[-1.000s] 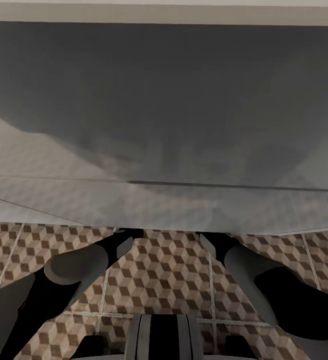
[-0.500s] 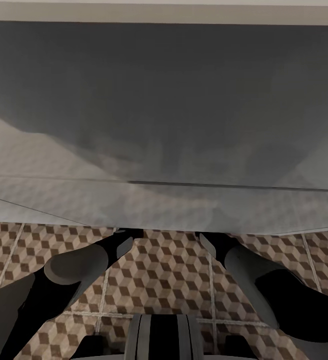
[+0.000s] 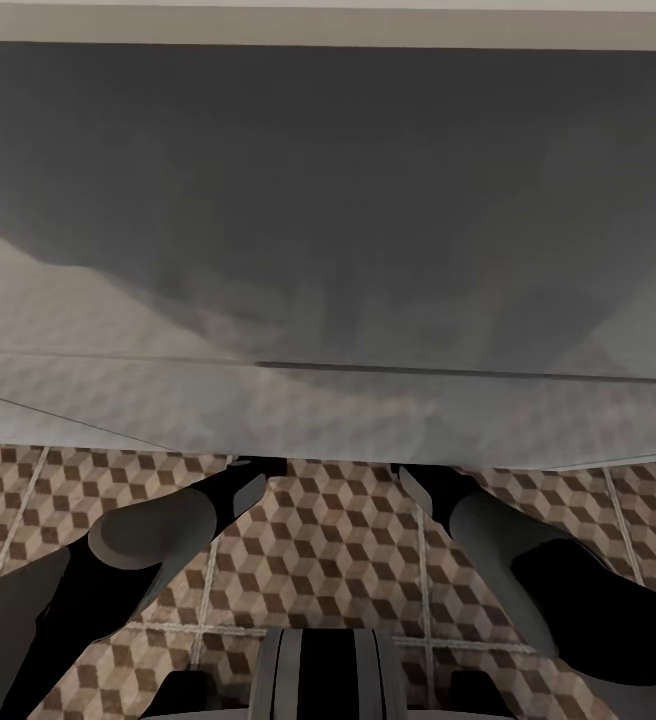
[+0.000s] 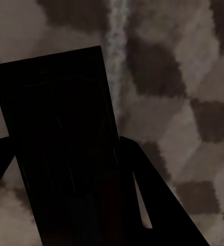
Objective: Take the four mousetraps from the cabinet in the bathroom and place them on the bathroom floor. Make sure all four end up on the same floor surface, and ensure that at least two of them are either under or directly next to the same bathroom sink.
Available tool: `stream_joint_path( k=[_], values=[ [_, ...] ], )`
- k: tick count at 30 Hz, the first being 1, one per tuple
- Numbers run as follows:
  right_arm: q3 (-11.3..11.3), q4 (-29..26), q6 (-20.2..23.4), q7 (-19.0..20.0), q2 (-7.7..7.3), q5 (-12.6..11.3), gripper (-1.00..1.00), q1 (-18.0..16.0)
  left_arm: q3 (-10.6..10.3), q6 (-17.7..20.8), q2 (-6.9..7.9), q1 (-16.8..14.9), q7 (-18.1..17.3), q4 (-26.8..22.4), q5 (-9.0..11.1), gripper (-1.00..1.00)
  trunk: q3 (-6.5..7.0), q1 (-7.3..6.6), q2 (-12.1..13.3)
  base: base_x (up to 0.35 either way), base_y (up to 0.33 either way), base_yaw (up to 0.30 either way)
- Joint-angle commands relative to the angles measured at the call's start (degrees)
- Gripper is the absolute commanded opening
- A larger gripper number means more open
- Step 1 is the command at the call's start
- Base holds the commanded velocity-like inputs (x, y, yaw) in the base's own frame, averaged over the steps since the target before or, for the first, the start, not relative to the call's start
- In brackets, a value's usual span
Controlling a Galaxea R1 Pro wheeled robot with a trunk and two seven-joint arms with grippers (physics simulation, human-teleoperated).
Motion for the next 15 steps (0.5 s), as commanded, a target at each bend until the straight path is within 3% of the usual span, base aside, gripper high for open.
stream_joint_path(
  k=[1,7,8,15],
  values=[
    [0.24,-1.04,0.28,-0.37,-0.02,-0.74,-1.00,-2.09,-0.39,0.02,0.02,-0.05,0.33,-0.13,0.12,-1.00,-0.02,-0.03,-0.02,0.000,0.000,0.000],
    [0.24,-1.04,0.28,-0.37,-0.02,-0.74,-1.00,-2.09,-0.39,0.02,0.02,-0.05,0.33,-0.13,0.12,-1.00,-0.02,-0.03,-0.02,0.000,0.000,0.000],
    [0.24,-1.04,0.28,-0.37,-0.02,-0.74,1.00,-2.09,-0.39,0.02,0.02,-0.05,0.33,-0.13,0.12,-1.00,-0.02,-0.03,-0.02,0.000,0.000,0.000],
    [0.21,-1.04,0.28,-0.37,-0.02,-0.68,1.00,-2.09,-0.39,0.02,0.02,-0.05,0.33,-0.13,0.12,-1.00,-0.02,-0.03,-0.02,0.000,0.000,0.000]
  ],
)
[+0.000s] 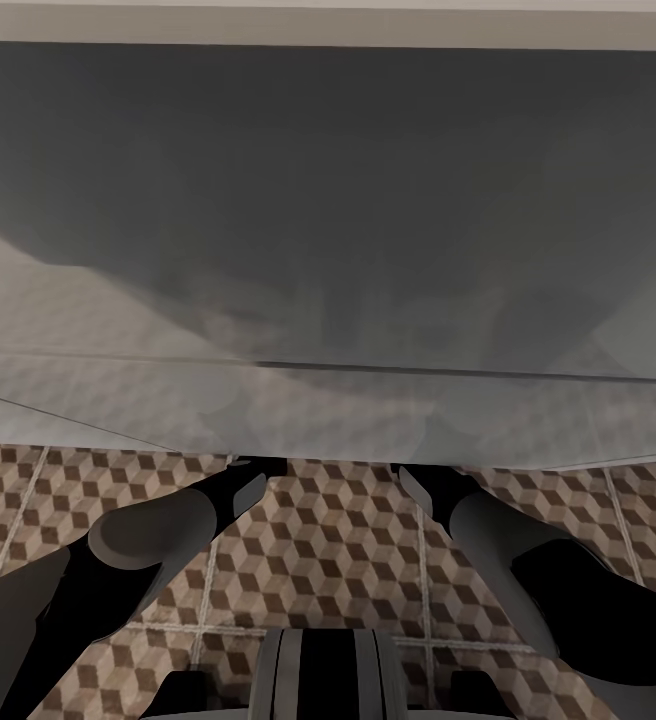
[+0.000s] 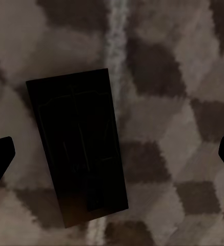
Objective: Take the four mousetraps from the cabinet in the bathroom and place them on the bathroom floor. Make sure all four end up on the same floor surface, and ensure that at least two of them are either under or directly next to the same bathroom sink.
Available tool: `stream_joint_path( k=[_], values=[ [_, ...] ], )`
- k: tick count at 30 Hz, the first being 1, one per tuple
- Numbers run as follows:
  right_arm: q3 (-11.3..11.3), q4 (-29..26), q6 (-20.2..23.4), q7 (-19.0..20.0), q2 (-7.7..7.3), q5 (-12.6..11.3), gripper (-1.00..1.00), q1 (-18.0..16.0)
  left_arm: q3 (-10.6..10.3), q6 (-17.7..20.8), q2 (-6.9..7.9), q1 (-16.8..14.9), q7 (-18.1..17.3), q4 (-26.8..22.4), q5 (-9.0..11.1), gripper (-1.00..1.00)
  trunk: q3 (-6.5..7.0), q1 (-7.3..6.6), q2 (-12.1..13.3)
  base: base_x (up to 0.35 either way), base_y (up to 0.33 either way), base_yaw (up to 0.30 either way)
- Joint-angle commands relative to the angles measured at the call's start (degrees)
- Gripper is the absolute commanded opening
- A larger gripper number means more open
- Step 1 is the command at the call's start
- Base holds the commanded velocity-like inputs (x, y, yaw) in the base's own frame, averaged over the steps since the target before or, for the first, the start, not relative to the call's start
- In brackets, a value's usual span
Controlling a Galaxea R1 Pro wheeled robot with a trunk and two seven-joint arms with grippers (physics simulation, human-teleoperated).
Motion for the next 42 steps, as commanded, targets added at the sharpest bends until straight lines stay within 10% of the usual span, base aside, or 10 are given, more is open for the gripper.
stream_joint_path(
  k=[1,42],
  values=[
    [0.25,-1.01,0.36,-0.32,-0.02,-0.57,1.00,-2.10,-0.39,0.02,0.02,-0.05,0.33,-0.13,0.12,-1.00,-0.02,-0.03,-0.02,0.000,0.000,0.000],
    [0.18,-1.79,-0.56,-0.23,0.50,-1.15,1.00,-2.10,-0.39,0.02,0.02,-0.05,0.33,-0.13,0.12,-1.00,-0.02,-0.03,-0.02,0.000,0.000,0.000]
  ],
)
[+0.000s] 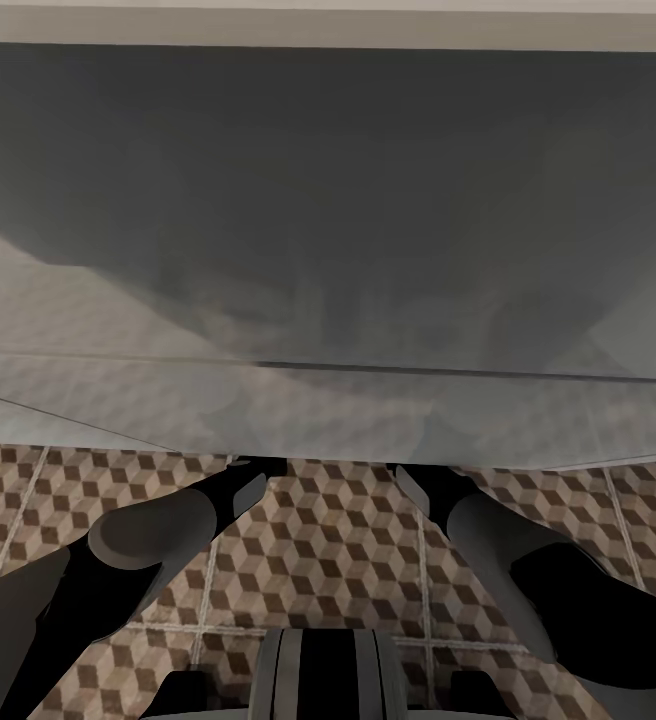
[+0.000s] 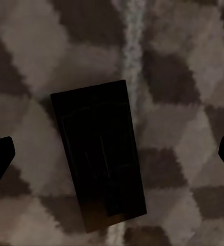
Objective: Take the four mousetraps from the cabinet in the bathroom and place them on the bathroom floor. Make sure all four end up on the same floor surface, and ensure that at least two of them are either under or directly next to the same bathroom sink.
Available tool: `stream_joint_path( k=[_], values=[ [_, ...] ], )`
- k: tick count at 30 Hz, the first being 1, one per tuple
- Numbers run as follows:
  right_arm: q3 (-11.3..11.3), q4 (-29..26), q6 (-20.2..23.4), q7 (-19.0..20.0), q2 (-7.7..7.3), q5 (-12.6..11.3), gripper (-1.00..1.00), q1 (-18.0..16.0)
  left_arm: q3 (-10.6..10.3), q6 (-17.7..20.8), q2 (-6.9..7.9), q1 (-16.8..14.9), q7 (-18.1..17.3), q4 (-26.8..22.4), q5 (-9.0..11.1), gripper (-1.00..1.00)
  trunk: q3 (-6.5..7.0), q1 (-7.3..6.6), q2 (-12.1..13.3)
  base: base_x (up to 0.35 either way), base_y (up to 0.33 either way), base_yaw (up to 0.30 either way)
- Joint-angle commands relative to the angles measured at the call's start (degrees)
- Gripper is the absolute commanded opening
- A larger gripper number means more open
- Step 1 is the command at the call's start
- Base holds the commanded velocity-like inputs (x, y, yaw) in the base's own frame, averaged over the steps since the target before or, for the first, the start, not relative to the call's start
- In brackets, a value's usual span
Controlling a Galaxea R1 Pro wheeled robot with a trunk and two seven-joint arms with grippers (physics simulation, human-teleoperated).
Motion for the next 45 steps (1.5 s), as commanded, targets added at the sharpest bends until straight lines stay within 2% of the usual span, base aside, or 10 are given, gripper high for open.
stream_joint_path(
  k=[1,24,25,45],
  values=[
    [0.78,-0.15,0.34,-0.34,0.02,-0.15,1.00,-2.68,-0.40,0.03,0.01,-0.05,0.33,-0.13,0.13,-1.00,-0.02,-0.02,-0.02,0.000,0.000,0.000],
    [0.79,-0.15,0.25,-0.34,0.27,-0.15,1.00,-2.68,-0.40,0.03,0.01,-0.05,0.33,-0.13,0.13,-1.00,-0.02,-0.02,-0.02,0.000,0.000,0.000],
    [0.79,-0.15,0.21,-0.34,0.27,-0.15,1.00,-2.68,-0.40,0.03,0.01,-0.05,0.33,-0.13,0.13,1.00,-0.02,-0.02,-0.02,0.000,0.000,0.000],
    [0.79,-0.15,-0.48,-0.34,0.28,-0.15,1.00,-2.68,-0.40,0.03,0.01,-0.05,0.41,-0.13,0.13,1.00,-0.02,-0.02,-0.02,0.000,0.000,0.000]
  ],
)
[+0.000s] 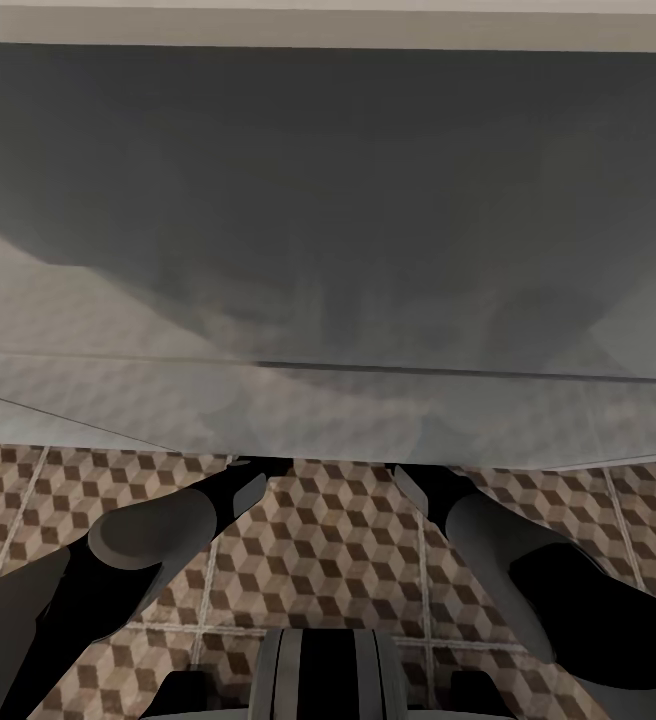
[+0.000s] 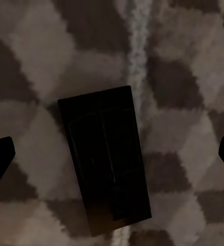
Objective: Take the four mousetraps from the cabinet in the bathroom and place them on the bathroom floor. Make sure all four end up on the same floor surface, and ensure that at least two of them are either under or directly next to the same bathroom sink.
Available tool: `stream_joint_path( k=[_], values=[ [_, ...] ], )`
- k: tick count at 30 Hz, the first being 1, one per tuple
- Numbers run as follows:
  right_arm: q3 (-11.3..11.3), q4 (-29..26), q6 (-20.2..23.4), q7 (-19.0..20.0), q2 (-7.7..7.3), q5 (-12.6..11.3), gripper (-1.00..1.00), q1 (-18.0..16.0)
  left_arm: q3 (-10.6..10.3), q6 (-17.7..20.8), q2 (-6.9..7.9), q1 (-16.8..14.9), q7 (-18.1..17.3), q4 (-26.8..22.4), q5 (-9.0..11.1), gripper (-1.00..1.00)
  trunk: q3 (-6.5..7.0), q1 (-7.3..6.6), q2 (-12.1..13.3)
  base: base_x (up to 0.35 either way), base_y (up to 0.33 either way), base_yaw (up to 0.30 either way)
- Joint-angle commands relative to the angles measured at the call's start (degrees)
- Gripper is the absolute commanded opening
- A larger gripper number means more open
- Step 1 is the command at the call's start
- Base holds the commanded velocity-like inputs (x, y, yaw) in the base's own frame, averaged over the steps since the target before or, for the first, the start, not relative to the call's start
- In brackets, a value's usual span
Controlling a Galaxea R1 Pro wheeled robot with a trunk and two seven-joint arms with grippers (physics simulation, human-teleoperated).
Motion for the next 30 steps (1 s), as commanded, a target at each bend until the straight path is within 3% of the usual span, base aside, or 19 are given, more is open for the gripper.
stream_joint_path(
  k=[1,30],
  values=[
    [0.79,-0.14,0.35,-0.34,0.00,-0.15,1.00,-2.69,-0.40,0.00,0.01,-0.05,0.33,-0.13,0.28,1.00,-0.02,-0.02,-0.02,0.000,0.000,0.000],
    [0.79,-0.14,0.35,-0.34,0.00,-0.15,1.00,-2.68,-0.40,-1.83,0.04,-0.05,0.24,-0.13,0.28,1.00,-0.02,-0.02,-0.02,0.000,0.000,0.000]
  ],
)
